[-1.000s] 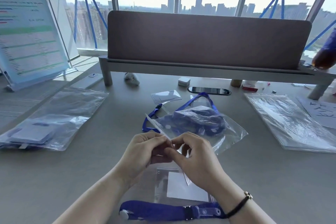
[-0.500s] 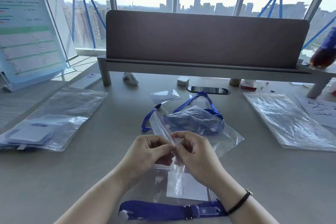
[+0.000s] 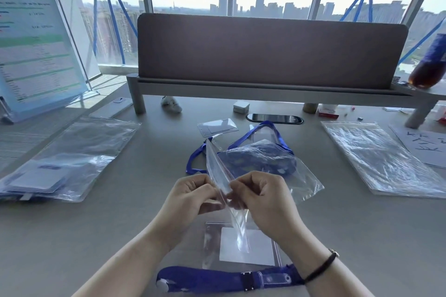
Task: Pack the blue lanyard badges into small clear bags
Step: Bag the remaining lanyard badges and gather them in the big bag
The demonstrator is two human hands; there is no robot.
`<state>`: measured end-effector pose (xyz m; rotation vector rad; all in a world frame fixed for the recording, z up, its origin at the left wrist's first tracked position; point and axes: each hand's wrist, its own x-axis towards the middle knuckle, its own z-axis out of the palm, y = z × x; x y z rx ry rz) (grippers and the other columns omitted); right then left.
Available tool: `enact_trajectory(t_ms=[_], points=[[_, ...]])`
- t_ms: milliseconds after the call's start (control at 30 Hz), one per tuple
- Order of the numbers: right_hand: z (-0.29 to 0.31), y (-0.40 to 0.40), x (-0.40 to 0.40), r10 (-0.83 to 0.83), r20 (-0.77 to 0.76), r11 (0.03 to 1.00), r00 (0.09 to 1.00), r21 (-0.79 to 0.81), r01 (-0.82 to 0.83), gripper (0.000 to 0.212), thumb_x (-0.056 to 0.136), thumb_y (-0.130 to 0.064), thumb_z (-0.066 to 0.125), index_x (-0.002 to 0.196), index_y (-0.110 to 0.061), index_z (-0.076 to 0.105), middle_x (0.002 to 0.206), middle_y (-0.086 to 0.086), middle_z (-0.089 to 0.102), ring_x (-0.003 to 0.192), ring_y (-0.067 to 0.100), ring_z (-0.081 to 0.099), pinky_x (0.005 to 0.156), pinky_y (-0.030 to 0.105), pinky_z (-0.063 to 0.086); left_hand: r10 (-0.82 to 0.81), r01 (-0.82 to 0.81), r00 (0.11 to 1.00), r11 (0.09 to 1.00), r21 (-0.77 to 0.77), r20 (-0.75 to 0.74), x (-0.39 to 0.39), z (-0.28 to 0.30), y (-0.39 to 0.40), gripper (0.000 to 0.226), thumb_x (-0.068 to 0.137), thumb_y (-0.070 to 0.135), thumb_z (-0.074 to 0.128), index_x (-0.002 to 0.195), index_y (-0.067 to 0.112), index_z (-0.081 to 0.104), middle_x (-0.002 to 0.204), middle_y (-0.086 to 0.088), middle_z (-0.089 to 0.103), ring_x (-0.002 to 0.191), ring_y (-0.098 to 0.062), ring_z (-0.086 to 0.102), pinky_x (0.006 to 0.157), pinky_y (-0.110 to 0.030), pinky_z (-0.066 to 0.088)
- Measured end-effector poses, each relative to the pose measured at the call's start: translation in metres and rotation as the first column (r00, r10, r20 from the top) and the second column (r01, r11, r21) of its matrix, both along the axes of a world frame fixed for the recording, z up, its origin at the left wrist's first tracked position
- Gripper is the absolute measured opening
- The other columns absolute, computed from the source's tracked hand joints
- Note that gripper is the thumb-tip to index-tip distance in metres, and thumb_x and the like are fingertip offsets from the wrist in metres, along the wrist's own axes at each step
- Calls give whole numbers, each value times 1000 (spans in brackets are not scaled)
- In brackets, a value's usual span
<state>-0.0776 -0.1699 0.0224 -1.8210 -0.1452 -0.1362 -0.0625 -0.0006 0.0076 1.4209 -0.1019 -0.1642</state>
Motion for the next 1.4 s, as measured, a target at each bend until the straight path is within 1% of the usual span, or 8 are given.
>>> enact_trajectory(t_ms=[133, 300, 467, 600, 733, 1000, 1133, 1400], points=[[-2, 0, 2, -13, -31, 999, 999, 46, 14, 15, 97, -8, 62, 85, -8, 71, 74, 6, 76, 73, 24, 74, 80, 47, 60, 36, -36, 999, 999, -21, -27, 1, -1, 1, 20, 89, -2, 58, 71, -4, 63, 86, -32, 67, 90, -49, 66, 97, -60, 52], [-8, 6, -4, 55, 85, 979, 995, -202, -37, 18, 87, -16, 72, 98, -29, 65, 75, -6, 74, 67, 12, 68, 70, 33, 58, 57, -60, 998, 993, 105, 33, 0, -5, -2, 27, 90, 13, 71, 76, -3, 55, 73, -22, 60, 71, -26, 67, 75, -38, 61], [-6, 0, -1, -85, 152, 975, 985, -189, 114, 19, 85, -15, 77, 95, -29, 70, 72, -9, 73, 61, 9, 69, 65, 29, 58, 107, -123, 991, 965, 231, 82, 0, -1, 1, 9, 94, 0, 62, 98, 8, 64, 80, -15, 76, 72, -28, 74, 63, -34, 59], [-1, -23, 10, -273, 319, 890, 908, -274, 364, 11, 85, -17, 76, 85, -28, 73, 66, -11, 69, 60, 7, 63, 61, 22, 53, 211, -284, 950, 888, 362, 228, 4, 3, 12, 33, 93, -2, 58, 99, 29, 67, 91, 4, 78, 62, -28, 71, 59, -37, 61], [6, -42, 14, -341, 507, 802, 791, -283, 527, 15, 84, -7, 73, 85, -21, 74, 68, -7, 68, 59, 10, 61, 62, 23, 49, 253, -319, 941, 884, 342, 224, 7, 4, 16, 38, 95, -6, 55, 102, 27, 71, 107, 9, 73, 63, -23, 75, 61, -34, 62], [17, -41, 8, -300, 703, 835, 645, -133, 534, 19, 84, 8, 68, 88, -8, 76, 92, 2, 65, 63, 8, 56, 63, 8, 40, 159, -276, 945, 858, 433, 287, 2, -3, 8, 39, 94, -2, 57, 104, 33, 72, 107, 20, 73, 68, -15, 75, 66, -23, 60], [30, -49, 10, -213, 698, 868, 683, -186, 461, 20, 84, 9, 68, 91, -8, 77, 91, -2, 66, 68, 6, 61, 66, 9, 45, 160, -278, 947, 844, 458, 280, 4, -3, 8, 38, 93, -1, 60, 100, 34, 74, 93, 19, 76, 68, -10, 75, 66, -18, 58], [48, -80, 3, -213, 429, 769, 878, -481, 421, 15, 87, -13, 68, 89, -28, 71, 64, -7, 66, 57, 8, 61, 56, 23, 49, 128, -226, 960, 879, 420, 248, -1, -2, 6, 26, 92, 4, 61, 93, 26, 76, 82, -1, 76, 64, -22, 73, 74, -47, 63]])
